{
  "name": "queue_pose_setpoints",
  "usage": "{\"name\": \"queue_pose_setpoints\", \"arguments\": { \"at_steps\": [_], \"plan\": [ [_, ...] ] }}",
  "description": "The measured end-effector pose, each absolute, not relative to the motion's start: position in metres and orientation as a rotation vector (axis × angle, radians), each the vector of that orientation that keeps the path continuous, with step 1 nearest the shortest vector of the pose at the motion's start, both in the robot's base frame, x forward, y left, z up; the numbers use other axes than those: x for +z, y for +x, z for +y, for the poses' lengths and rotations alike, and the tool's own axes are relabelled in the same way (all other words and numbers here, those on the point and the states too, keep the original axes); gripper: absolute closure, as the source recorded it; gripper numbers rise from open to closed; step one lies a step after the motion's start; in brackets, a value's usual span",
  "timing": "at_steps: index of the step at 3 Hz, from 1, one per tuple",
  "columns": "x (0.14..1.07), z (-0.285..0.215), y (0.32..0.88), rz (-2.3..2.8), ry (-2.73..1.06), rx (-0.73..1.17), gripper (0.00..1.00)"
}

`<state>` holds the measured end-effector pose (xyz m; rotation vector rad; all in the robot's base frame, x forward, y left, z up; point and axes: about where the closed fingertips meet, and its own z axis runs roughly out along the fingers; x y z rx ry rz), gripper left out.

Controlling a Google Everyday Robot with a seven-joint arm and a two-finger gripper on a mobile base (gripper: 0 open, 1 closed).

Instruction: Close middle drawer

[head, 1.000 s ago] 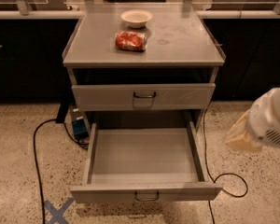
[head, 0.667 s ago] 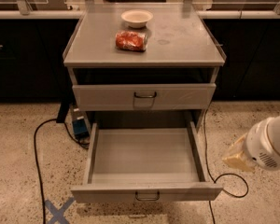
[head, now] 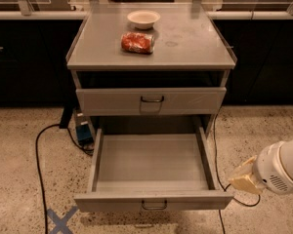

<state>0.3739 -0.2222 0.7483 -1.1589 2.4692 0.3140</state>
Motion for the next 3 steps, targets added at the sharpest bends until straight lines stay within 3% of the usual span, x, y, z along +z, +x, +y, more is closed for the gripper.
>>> {"name": "queue_pose_setpoints", "arguments": {
  "at_steps": [1,3],
  "plan": [
    [0.738,-0.222,0.369,2.475,-1.137,0.340,1.00],
    [0.628,-0.194,0.339,2.495,-1.053,0.618,1.00]
  ]
}}
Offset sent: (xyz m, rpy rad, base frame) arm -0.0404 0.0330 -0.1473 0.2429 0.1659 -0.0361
